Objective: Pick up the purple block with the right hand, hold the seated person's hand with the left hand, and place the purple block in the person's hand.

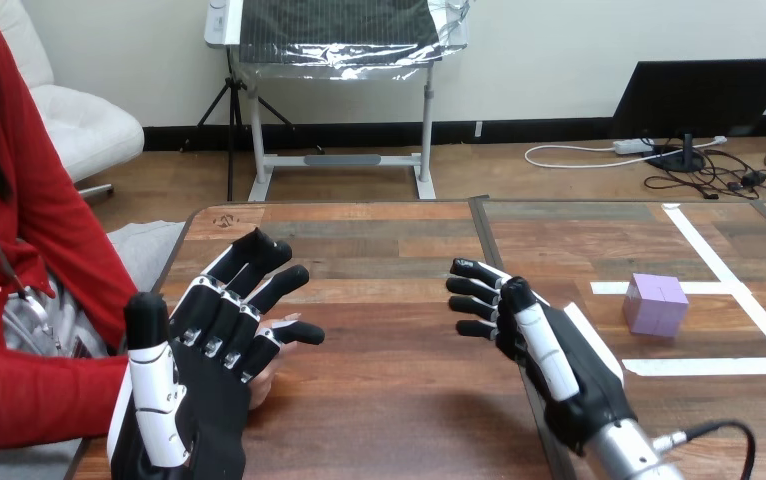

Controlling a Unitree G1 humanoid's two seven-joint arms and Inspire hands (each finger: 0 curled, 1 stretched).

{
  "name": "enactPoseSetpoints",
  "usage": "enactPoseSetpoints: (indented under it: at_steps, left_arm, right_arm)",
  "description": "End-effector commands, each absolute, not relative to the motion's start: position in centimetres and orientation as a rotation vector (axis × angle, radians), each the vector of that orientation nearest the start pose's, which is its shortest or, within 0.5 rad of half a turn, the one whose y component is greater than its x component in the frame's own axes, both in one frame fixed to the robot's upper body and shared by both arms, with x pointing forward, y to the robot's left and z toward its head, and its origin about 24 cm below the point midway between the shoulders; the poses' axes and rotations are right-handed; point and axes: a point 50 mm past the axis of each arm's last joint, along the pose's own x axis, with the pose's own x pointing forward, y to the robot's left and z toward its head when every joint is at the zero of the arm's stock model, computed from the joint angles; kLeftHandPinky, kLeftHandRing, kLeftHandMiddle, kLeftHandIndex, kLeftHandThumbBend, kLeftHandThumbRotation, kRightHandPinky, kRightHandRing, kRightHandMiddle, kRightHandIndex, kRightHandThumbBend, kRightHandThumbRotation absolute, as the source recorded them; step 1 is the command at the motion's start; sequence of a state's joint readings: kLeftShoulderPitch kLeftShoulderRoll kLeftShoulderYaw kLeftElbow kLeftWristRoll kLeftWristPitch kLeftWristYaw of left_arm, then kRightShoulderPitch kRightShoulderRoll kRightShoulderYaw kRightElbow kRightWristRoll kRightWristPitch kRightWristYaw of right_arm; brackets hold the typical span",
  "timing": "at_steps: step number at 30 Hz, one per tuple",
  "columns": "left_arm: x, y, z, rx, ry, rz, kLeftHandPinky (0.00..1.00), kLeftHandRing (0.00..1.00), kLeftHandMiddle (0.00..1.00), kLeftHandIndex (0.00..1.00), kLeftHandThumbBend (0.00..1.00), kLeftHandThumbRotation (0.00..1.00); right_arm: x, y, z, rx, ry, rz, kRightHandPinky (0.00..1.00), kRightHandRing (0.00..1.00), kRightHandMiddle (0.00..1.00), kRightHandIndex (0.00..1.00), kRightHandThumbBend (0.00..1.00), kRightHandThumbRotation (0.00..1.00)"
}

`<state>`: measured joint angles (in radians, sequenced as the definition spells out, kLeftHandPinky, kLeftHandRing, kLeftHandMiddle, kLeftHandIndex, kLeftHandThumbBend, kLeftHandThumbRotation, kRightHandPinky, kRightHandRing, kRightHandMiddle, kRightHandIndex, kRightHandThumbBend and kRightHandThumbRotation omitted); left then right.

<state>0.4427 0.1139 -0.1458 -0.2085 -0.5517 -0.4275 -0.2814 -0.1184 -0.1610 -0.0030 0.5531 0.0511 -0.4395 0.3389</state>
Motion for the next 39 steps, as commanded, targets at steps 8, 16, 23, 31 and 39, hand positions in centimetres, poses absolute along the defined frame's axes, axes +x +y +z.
enactPoseSetpoints:
  at_steps: [8,16,23,31,39]
  left_arm:
    - [17.4,15.7,6.0,-0.464,-0.345,-0.162,0.49,0.77,0.8,0.75,0.65,0.99]
    - [17.3,15.7,5.9,-0.47,-0.34,-0.153,0.47,0.76,0.78,0.75,0.64,0.98]
    - [17.3,15.7,5.9,-0.466,-0.343,-0.151,0.47,0.75,0.78,0.74,0.64,0.97]
    - [17.4,15.8,5.9,-0.459,-0.344,-0.151,0.46,0.75,0.77,0.74,0.65,0.97]
    - [17.5,16.0,6.0,-0.451,-0.344,-0.154,0.46,0.74,0.77,0.73,0.65,0.97]
  right_arm:
    - [33.5,-19.6,5.4,-0.366,-0.155,0.237,0.81,0.87,0.86,0.86,0.71,1.0]
    - [35.1,-20.5,6.7,-0.452,-0.14,0.195,0.8,0.87,0.87,0.87,0.64,1.0]
    - [36.3,-21.4,7.8,-0.567,-0.111,0.156,0.83,0.88,0.88,0.88,0.62,1.0]
    - [37.3,-22.2,8.9,-0.611,-0.073,0.116,0.85,0.9,0.9,0.89,0.66,1.0]
    - [38.1,-23.0,10.0,-0.696,-0.05,0.062,0.85,0.9,0.91,0.9,0.68,1.0]
